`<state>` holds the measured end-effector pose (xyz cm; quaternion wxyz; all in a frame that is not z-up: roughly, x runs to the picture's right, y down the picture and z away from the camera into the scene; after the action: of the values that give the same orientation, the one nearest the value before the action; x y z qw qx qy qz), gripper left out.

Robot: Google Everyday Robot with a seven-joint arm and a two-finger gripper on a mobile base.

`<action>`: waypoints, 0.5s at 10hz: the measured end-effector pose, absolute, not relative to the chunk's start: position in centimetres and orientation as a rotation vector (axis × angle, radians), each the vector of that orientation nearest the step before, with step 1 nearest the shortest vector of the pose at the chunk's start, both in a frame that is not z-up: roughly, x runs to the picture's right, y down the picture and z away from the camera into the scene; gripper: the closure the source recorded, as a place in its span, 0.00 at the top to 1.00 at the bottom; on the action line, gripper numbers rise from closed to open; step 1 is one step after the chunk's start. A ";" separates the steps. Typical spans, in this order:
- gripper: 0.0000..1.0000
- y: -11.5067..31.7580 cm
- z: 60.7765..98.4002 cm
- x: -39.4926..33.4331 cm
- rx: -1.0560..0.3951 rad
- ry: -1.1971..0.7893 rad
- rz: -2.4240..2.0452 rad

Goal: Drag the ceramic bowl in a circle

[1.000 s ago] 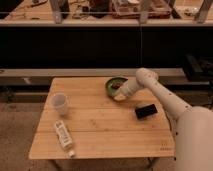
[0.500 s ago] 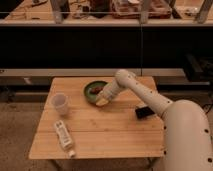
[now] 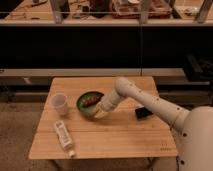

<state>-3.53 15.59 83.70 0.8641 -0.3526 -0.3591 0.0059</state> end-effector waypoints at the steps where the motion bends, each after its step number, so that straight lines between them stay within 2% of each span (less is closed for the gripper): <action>1: 0.07 17.1 83.1 -1.9 -0.757 -0.734 0.036; 3: 0.07 18.8 83.5 2.1 -0.774 -0.665 0.096; 5: 0.07 17.9 84.7 7.5 -0.739 -0.565 0.196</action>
<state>7.49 17.93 84.71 0.8892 -0.3557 -0.2719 0.0944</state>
